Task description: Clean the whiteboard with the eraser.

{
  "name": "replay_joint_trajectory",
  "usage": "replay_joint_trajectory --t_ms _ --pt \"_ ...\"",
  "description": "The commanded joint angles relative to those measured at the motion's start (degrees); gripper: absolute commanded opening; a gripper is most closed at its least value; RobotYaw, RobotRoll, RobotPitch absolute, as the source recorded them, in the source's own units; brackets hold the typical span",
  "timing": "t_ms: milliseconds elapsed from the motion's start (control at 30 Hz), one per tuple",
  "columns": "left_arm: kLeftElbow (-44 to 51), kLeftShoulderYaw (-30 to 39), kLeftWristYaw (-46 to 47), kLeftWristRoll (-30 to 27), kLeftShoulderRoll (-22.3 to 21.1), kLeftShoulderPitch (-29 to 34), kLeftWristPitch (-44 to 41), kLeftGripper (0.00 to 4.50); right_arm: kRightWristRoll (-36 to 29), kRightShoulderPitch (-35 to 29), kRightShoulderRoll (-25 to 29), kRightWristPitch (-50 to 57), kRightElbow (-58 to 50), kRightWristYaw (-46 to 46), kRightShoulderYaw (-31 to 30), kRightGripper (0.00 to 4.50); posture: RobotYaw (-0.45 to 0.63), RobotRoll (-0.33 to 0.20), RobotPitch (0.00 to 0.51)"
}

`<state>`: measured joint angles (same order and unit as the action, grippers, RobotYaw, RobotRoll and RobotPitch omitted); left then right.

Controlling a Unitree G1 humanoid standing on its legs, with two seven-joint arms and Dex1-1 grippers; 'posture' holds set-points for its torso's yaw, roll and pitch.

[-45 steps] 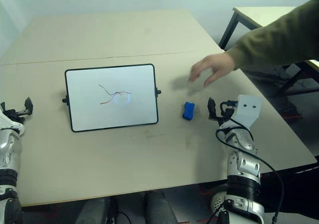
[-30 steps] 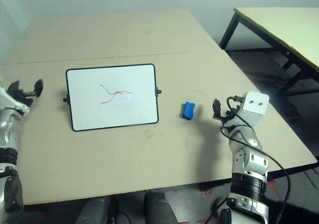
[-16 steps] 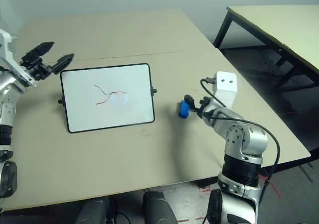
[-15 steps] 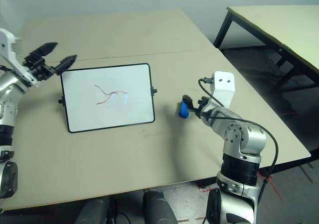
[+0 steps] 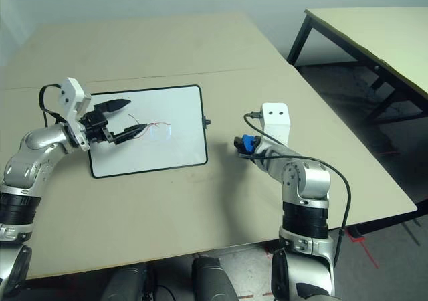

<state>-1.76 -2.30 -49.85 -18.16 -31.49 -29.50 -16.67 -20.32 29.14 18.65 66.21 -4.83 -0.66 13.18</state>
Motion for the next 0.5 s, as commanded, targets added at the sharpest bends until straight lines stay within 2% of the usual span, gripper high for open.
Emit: replay_joint_trajectory --t_ms 33,200,267,333,500 --pt "1.61 -0.51 -0.34 0.52 -0.65 1.05 -1.36 4.5 0.94 -0.85 -0.78 1.72 0.07 -0.11 -0.13 2.64 0.02 0.0 0.102" --pt "1.61 -0.43 -0.02 0.69 -0.37 0.8 -1.76 4.5 1.75 -0.86 -1.51 2.36 0.74 -0.3 0.46 1.11 0.02 0.0 0.1" --pt "1.73 -0.37 0.04 0.68 -0.39 0.74 -1.91 4.5 1.92 -0.84 -1.54 2.4 0.65 -0.2 0.63 0.68 0.02 0.0 0.1" --pt "1.64 -0.32 0.04 0.7 -0.43 0.66 -1.95 4.5 1.93 -0.73 -1.47 2.25 0.52 -0.01 0.72 0.47 0.02 0.0 0.1" --pt "1.44 -0.33 -0.1 1.0 -0.83 -0.16 -2.33 4.5 0.46 2.98 0.66 2.24 -2.52 3.08 -0.17 0.35 0.02 0.0 0.099"
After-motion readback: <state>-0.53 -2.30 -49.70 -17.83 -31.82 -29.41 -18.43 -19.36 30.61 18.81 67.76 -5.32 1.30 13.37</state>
